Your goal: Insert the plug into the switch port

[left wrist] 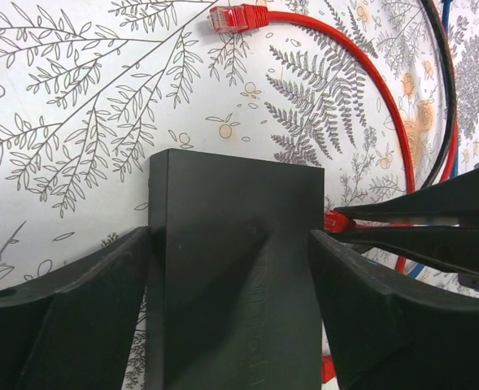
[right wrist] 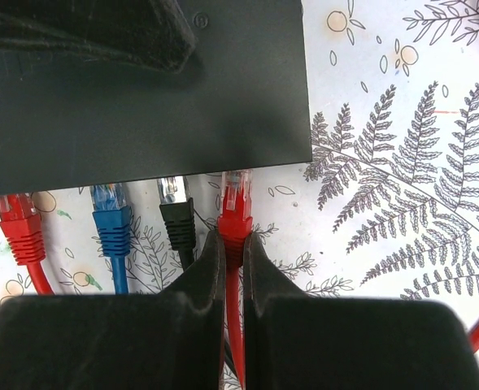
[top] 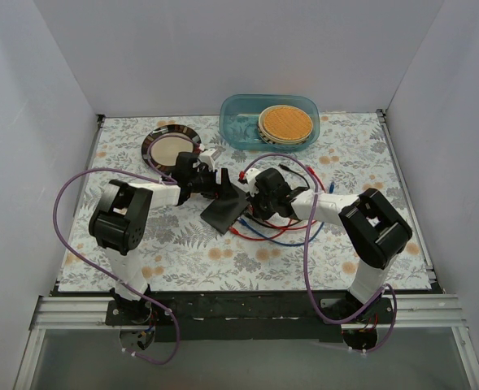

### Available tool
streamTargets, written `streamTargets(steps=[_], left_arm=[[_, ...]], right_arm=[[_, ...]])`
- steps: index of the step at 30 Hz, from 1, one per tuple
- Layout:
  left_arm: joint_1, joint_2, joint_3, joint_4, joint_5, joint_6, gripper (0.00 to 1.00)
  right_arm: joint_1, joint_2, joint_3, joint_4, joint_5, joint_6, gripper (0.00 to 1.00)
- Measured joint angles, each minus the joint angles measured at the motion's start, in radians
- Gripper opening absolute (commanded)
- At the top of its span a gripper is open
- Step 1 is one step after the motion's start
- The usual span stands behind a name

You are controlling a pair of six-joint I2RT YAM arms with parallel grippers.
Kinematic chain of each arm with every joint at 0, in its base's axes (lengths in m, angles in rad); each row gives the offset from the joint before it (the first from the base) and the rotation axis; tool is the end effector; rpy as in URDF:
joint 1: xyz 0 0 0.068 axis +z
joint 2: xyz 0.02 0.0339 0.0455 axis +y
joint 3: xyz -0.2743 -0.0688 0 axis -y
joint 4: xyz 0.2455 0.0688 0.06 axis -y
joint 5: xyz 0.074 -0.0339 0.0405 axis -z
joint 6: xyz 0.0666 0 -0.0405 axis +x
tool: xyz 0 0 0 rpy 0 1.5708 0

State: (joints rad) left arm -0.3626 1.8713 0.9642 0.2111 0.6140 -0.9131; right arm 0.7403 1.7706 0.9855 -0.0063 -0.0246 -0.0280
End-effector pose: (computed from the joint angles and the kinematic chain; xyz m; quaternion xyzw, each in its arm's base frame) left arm 0.3587 -0.1771 0.1367 -0.1115 0.8658 -0.4604 0.1614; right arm 0.2863 0.2638 0.1512 -0.3510 0.8558 0.1431 0.3521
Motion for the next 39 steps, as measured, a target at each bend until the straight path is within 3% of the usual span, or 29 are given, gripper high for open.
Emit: streamTargets(steps=[2, 9, 19, 39], left_arm=[[-0.005, -0.003, 0.0, -0.002, -0.009, -0.011, 0.86], [-0.007, -0.003, 0.009, -0.026, -0.024, -0.066, 0.94], [-0.008, -0.003, 0.03, -0.069, -0.023, -0.104, 0.95], [0.01, 0.021, 0.04, -0.069, 0.008, -0.06, 0.65]], right_arm=[[0.0, 0.0, 0.0, 0.0, -0.001, -0.002, 0.01], [0.008, -0.022, -0.039, 0.035, 0.005, -0.002, 0.01], [0.023, -0.064, -0.075, 0.062, 0.026, 0.002, 0.01], [0.023, -0.04, -0.084, 0.095, 0.024, 0.029, 0.01]])
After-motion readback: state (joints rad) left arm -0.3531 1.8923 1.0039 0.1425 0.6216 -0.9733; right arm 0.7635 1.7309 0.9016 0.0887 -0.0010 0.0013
